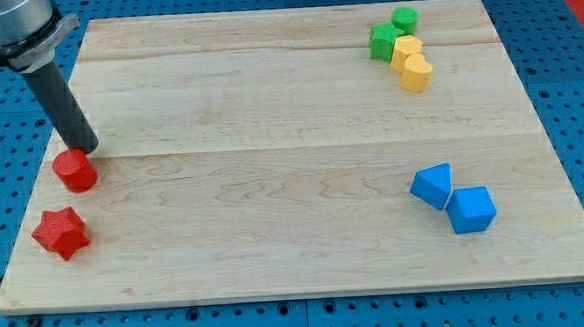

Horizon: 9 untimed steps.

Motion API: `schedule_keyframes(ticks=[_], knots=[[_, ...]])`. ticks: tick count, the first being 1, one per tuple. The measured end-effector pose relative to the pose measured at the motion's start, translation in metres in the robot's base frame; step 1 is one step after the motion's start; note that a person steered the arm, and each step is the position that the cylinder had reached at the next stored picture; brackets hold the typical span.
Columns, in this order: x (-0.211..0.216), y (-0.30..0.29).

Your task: Slightly push the green circle close to the green star

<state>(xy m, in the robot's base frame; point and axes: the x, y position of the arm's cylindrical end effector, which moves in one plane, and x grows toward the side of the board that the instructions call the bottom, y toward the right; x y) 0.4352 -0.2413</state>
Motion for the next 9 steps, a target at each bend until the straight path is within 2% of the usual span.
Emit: schedule_keyframes(ticks=[1, 3, 7, 8, 9], knots=[[-0.005, -0.006], [0.047, -0.006], [-0.021, -0.036], [-0.015, -0.006], [-0.020, 0.052]])
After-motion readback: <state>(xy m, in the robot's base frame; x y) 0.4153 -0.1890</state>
